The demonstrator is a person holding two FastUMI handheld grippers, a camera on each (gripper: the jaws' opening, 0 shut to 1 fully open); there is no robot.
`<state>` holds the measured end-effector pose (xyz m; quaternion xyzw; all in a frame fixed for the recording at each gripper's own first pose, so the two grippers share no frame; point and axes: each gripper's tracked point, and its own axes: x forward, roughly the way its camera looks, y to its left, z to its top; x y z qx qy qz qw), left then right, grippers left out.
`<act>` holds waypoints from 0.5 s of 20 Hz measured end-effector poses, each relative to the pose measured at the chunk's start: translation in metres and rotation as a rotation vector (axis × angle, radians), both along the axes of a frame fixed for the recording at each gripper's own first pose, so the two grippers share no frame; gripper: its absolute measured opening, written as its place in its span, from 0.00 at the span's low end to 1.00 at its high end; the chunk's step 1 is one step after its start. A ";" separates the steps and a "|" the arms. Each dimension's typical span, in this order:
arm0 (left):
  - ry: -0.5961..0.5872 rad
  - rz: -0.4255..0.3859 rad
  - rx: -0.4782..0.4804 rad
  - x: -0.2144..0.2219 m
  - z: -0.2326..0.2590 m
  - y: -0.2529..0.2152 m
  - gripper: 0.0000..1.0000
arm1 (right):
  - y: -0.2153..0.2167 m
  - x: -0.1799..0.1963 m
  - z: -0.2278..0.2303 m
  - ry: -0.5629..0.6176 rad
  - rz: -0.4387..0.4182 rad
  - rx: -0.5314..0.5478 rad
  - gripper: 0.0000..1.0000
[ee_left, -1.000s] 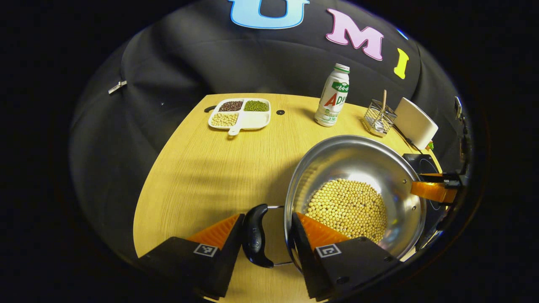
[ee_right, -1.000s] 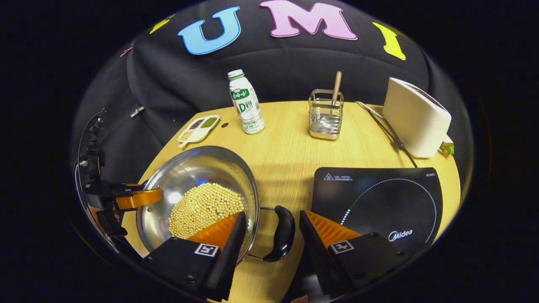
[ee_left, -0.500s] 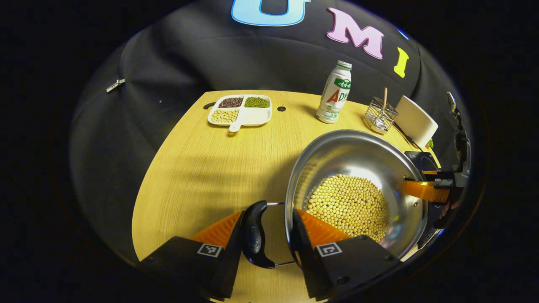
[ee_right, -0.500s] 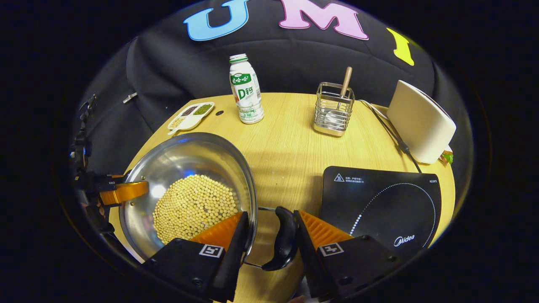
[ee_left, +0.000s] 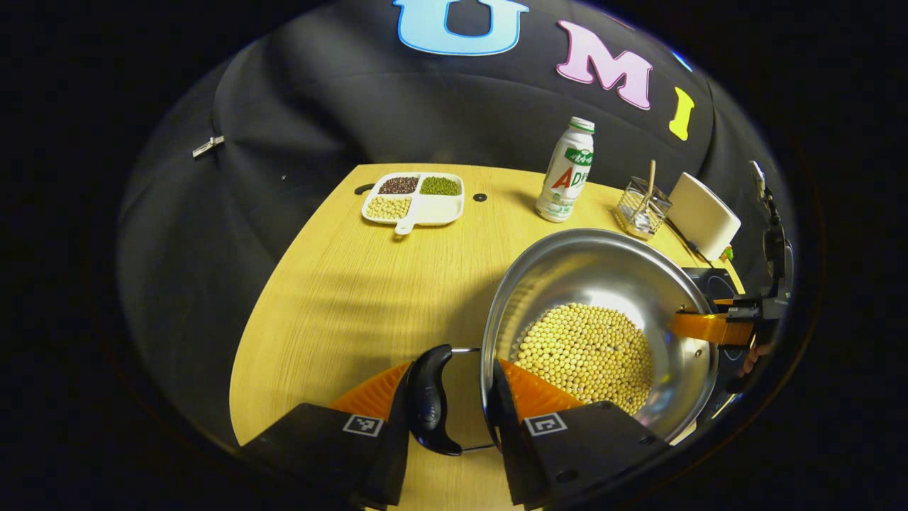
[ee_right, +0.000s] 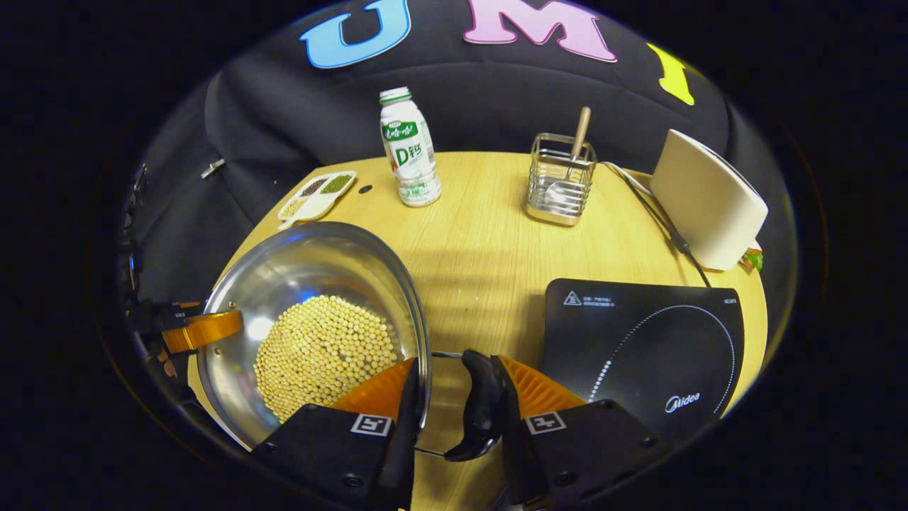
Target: First push the handle of the pot to place it horizontally, then grasp the pot with both hands and set it on the induction cooktop.
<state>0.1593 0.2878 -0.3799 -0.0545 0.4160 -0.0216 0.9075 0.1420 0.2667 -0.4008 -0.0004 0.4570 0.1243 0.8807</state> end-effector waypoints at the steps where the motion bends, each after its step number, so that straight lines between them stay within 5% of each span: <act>1: -0.003 0.004 0.000 -0.004 0.011 -0.001 0.58 | -0.001 -0.004 0.010 0.002 0.004 0.005 0.53; 10: 0.044 -0.019 -0.017 -0.027 0.065 -0.082 0.57 | -0.084 -0.024 0.066 0.041 -0.011 -0.007 0.53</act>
